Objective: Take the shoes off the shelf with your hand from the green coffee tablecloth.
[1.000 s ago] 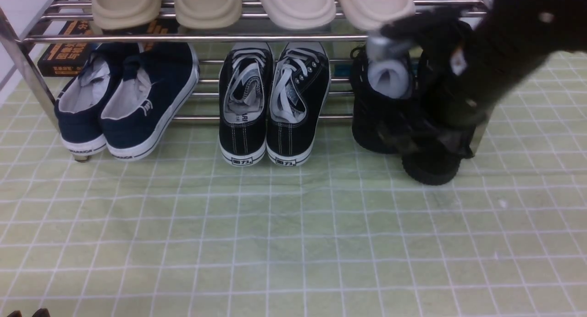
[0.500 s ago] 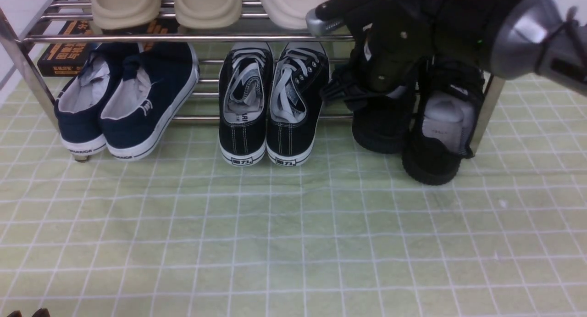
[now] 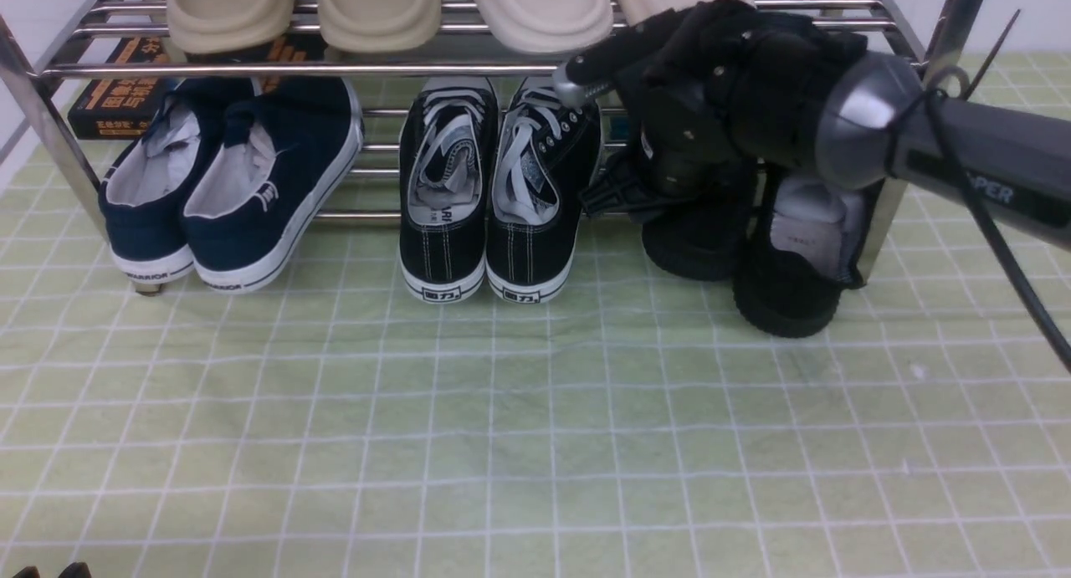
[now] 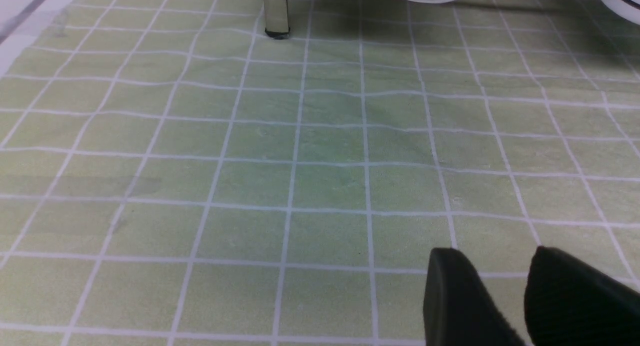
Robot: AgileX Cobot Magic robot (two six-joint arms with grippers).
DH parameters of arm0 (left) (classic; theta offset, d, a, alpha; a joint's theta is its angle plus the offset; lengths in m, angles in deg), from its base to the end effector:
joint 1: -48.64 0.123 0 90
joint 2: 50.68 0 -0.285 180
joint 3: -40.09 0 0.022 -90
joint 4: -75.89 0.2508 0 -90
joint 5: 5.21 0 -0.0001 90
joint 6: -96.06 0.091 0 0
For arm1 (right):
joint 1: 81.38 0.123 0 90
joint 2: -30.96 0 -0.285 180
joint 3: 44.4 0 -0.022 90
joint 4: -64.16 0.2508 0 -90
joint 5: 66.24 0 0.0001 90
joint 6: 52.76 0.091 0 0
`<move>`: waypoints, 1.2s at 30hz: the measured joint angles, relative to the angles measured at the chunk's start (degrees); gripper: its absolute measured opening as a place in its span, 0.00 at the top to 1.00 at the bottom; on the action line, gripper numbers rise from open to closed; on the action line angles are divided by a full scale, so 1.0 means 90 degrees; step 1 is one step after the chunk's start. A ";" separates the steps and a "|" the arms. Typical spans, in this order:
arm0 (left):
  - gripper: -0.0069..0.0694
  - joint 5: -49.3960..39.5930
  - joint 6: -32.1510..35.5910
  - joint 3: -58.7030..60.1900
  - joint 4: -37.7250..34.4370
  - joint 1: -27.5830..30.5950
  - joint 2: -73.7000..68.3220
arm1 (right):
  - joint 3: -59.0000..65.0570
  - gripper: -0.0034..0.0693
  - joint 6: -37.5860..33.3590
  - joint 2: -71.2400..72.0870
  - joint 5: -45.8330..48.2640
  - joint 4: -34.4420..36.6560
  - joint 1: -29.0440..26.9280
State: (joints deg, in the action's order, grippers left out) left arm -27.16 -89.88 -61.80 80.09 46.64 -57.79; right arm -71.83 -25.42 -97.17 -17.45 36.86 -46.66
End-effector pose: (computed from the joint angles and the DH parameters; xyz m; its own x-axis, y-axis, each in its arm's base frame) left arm 0.0522 0.0007 0.1742 -0.2943 -0.0254 -0.9554 -0.0018 0.9997 -0.0260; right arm 0.4075 0.2442 0.2513 -0.7308 -0.3364 -0.5939 -0.2707 0.9416 -0.2003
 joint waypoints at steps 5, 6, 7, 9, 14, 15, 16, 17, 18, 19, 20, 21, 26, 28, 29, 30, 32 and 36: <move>0.59 0.0000 0.0000 0.0000 0.0000 0.0000 0.0000 | -0.0030 0.93 0.0015 0.0067 0.0221 0.0049 0.0036; 0.59 0.0000 0.0000 0.0000 0.0000 0.0000 0.0000 | -0.0030 0.94 0.0015 0.0077 0.0281 0.0071 0.0040; 0.59 0.0000 0.0000 0.0000 0.0000 0.0000 0.0000 | -0.0030 0.95 -0.0020 0.0158 0.0524 0.0134 0.0101; 0.59 0.0000 0.0000 0.0000 0.0006 0.0000 0.0000 | -0.0030 0.95 -0.0160 0.0332 0.0839 0.0203 0.0236; 0.59 0.0000 0.0000 0.0000 0.0006 0.0000 0.0000 | -0.0037 0.95 -0.0393 0.1012 0.1613 0.0372 0.0806; 0.59 0.0000 0.0000 0.0000 0.0006 0.0000 0.0000 | -0.0040 0.95 -0.0438 0.1163 0.1766 0.0372 0.0936; 0.59 0.0000 0.0000 0.0000 0.0006 0.0000 0.0000 | -0.0045 0.95 -0.0456 0.1282 0.1935 0.0365 0.1035; 0.59 0.0000 0.0000 0.0000 0.0006 0.0000 0.0000 | -0.0045 0.95 -0.0456 0.1312 0.1971 0.0364 0.1059; 0.59 0.0000 0.0000 0.0000 0.0006 0.0000 0.0000 | -0.0059 0.95 -0.0462 0.1561 0.2281 0.0359 0.1259; 0.59 0.0000 0.0000 0.0000 0.0006 0.0000 0.0000 | -0.0064 0.95 -0.0463 0.1690 0.2408 0.0370 0.1361; 0.59 0.0000 0.0000 0.0000 0.0006 0.0000 0.0000 | -0.0064 0.95 -0.0463 0.1792 0.2477 0.0392 0.1441; 0.59 0.0000 0.0000 0.0000 0.0006 0.0000 0.0000 | -0.0064 0.95 -0.0463 0.1893 0.2513 0.0392 0.1520; 0.59 0.0000 0.0000 0.0000 0.0006 0.0000 0.0000 | -0.0064 0.95 -0.0463 0.2565 0.2642 0.0851 0.1946; 0.59 0.0000 0.0000 0.0000 0.0006 0.0000 0.0000 | -0.0064 0.95 -0.0463 0.2742 0.2642 0.1088 0.2052; 0.59 0.0000 0.0000 0.0000 0.0006 0.0000 0.0000 | -0.0064 0.95 -0.0463 0.2896 0.2642 0.1266 0.2143; 0.59 0.0000 0.0000 0.0000 0.0006 0.0000 0.0000 | -0.0064 0.95 -0.0485 0.3146 0.2642 0.1575 0.2272; 0.59 0.0000 0.0000 0.0000 0.0006 0.0000 0.0000 | -0.0064 0.95 -0.0565 0.3411 0.2642 0.2012 0.2398; 0.59 0.0000 0.0000 0.0000 0.0006 0.0000 0.0000 | -0.0064 0.94 -0.0693 0.3833 0.2642 0.2894 0.2689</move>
State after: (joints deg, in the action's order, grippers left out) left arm -27.16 -89.88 -61.80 80.14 46.64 -57.79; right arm -72.40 -31.66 -62.68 6.33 62.90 -22.46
